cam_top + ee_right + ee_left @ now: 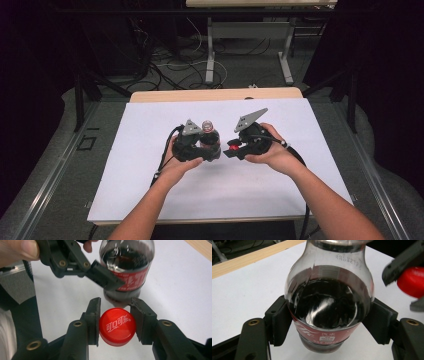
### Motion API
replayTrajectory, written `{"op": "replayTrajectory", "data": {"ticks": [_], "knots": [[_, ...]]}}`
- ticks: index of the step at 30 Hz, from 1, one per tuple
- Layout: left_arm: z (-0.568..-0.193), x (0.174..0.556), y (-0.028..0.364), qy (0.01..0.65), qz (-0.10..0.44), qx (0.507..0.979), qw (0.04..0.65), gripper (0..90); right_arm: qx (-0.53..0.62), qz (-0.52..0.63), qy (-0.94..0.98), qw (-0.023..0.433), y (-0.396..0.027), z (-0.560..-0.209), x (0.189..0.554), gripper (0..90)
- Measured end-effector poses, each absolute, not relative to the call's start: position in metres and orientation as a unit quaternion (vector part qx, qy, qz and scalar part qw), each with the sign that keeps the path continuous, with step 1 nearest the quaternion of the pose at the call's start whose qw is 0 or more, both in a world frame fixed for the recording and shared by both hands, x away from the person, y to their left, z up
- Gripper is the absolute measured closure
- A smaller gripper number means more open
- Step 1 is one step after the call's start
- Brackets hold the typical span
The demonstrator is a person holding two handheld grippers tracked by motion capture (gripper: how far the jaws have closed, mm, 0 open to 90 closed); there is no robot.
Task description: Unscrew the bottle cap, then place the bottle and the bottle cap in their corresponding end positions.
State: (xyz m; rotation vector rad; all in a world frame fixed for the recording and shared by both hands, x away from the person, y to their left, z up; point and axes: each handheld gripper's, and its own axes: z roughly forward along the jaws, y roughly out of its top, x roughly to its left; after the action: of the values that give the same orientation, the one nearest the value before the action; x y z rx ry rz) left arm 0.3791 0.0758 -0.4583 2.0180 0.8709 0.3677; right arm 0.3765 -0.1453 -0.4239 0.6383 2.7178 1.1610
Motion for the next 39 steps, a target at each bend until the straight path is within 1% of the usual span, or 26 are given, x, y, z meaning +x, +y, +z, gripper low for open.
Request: {"op": "replayTrajectory", "data": {"ticks": [2,6,11,12,20,21,22,27,29,33,34,37,39], "knots": [[-0.458,0.383,0.073,0.35,0.148,0.816,0.435,30.1,0.228,0.388,0.891,0.066,-0.149,-0.43,0.377,61.2],[-0.459,0.391,0.067,0.349,0.151,0.811,0.445,30.1,0.242,0.388,0.887,0.065,-0.159,-0.44,0.377,61.2],[-0.463,0.404,0.062,0.354,0.153,0.809,0.444,30.1,0.26,0.392,0.879,0.082,-0.17,-0.451,0.381,61.2],[-0.465,0.407,0.061,0.359,0.156,0.805,0.445,30.1,0.263,0.389,0.88,0.077,-0.172,-0.452,0.382,61.3],[-0.474,0.432,0.055,0.375,0.168,0.799,0.438,30.1,0.291,0.386,0.87,0.097,-0.176,-0.461,0.386,61.2],[-0.476,0.434,0.053,0.379,0.166,0.799,0.438,30.1,0.286,0.381,0.874,0.09,-0.176,-0.461,0.387,61.3],[-0.477,0.437,0.052,0.378,0.167,0.8,0.435,30.1,0.286,0.39,0.87,0.1,-0.176,-0.464,0.388,61.2],[-0.486,0.45,0.044,0.388,0.177,0.798,0.426,30.0,0.293,0.38,0.872,0.098,-0.174,-0.467,0.39,61.2],[-0.488,0.456,0.042,0.39,0.181,0.798,0.423,30.0,0.296,0.38,0.87,0.104,-0.173,-0.468,0.392,61.2],[-0.495,0.463,0.036,0.395,0.182,0.792,0.428,30.0,0.297,0.382,0.87,0.095,-0.173,-0.468,0.393,61.3],[-0.496,0.464,0.036,0.392,0.181,0.796,0.423,30.0,0.299,0.382,0.868,0.102,-0.173,-0.468,0.393,61.3],[-0.501,0.465,0.032,0.406,0.174,0.789,0.428,30.0,0.298,0.378,0.872,0.094,-0.173,-0.469,0.395,61.2],[-0.503,0.465,0.03,0.397,0.18,0.796,0.419,30.0,0.303,0.377,0.87,0.093,-0.172,-0.469,0.396,61.3]]}}
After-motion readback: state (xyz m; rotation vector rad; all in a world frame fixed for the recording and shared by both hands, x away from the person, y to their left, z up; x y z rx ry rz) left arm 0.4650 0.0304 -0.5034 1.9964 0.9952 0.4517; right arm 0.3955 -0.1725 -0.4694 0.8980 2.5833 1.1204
